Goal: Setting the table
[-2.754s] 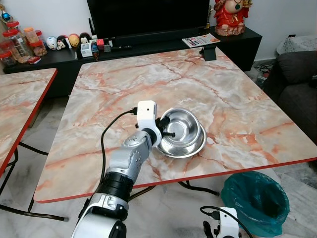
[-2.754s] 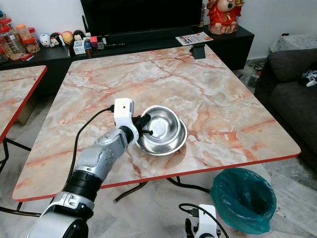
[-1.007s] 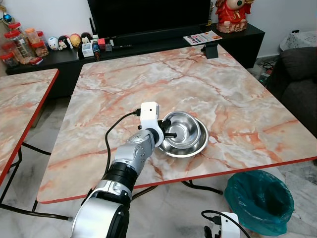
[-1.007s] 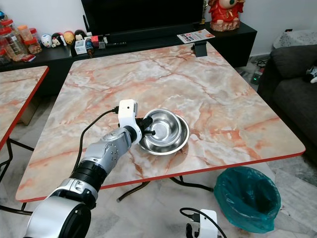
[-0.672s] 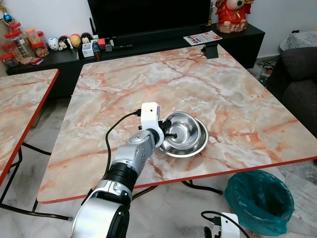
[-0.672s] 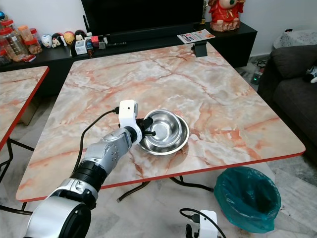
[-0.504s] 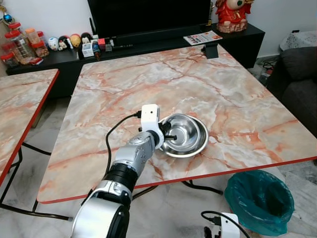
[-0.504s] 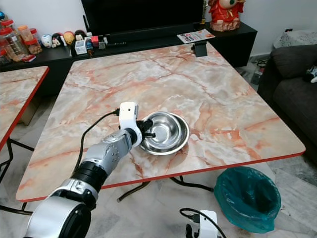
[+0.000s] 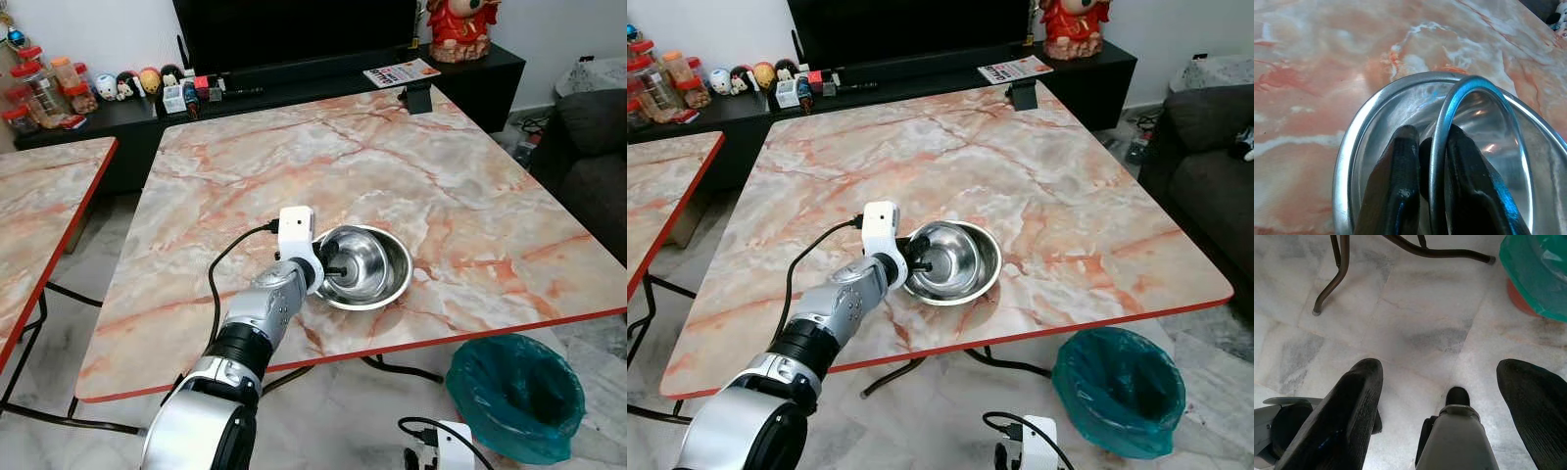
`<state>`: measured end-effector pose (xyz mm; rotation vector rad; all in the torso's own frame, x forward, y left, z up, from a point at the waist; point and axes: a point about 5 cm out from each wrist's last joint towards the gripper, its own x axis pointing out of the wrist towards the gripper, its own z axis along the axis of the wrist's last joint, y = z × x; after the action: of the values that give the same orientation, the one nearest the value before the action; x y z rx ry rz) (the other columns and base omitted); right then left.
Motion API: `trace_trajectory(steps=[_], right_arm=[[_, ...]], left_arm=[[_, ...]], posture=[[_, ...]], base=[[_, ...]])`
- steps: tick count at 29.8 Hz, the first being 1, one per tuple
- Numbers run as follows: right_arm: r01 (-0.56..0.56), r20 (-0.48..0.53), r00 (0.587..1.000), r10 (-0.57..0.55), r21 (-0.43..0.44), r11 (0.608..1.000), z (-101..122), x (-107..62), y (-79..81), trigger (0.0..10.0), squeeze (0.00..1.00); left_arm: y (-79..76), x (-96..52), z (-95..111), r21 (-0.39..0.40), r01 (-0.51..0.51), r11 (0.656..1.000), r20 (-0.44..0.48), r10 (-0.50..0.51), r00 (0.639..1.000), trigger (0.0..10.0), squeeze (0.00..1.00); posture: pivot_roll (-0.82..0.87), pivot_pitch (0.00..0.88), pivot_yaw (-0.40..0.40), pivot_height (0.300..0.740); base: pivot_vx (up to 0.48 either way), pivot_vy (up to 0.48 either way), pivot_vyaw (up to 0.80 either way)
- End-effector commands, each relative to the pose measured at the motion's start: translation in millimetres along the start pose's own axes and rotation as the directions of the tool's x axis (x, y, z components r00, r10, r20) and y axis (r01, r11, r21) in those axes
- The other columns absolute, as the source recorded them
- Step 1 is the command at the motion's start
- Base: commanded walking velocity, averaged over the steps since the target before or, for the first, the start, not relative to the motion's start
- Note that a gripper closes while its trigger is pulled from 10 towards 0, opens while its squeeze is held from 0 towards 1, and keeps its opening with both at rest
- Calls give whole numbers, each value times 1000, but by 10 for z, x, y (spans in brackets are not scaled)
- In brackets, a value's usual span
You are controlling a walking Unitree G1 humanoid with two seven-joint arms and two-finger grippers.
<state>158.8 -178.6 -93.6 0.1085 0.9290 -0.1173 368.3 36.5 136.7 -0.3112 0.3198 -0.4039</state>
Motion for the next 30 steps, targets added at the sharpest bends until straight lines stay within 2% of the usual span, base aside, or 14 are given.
trace_trajectory(steps=[1,8,9,14,15,26,30], right_arm=[[0,7,1000,0,15,1000,-9,-3,22,10000,0],[0,8,1000,0,16,1000,0,0,26,10000,0],[0,9,1000,0,16,1000,3,1,28,10000,0],[-1,10,1000,1,17,1000,9,2,32,10000,0],[-1,10,1000,1,16,1000,11,3,33,10000,0],[-3,9,1000,3,14,1000,20,6,36,10000,0],[-5,12,1000,5,12,1000,32,10,42,10000,0]], left_arm=[[-166,39,-23,5,26,1000,-3,-26,1000,10000,0],[-173,39,-15,10,42,999,-1,-42,999,10000,0],[-184,39,-20,11,50,999,-4,-50,999,10000,1000],[-191,42,-33,27,50,998,-14,-49,999,10000,1000],[-190,42,-38,31,48,998,-17,-48,999,10000,0],[-183,35,0,105,46,993,-3,-46,999,10000,0],[-161,20,81,192,21,981,32,-28,999,10000,0]], posture=[[-24,0,125,728],[-24,0,126,728],[-23,0,126,728],[-23,0,127,728],[-23,0,127,728],[-15,0,123,728],[-15,0,123,728]], base=[[0,0,0],[0,0,0],[0,0,0],[0,0,0],[0,0,0],[0,0,0],[0,0,0]])
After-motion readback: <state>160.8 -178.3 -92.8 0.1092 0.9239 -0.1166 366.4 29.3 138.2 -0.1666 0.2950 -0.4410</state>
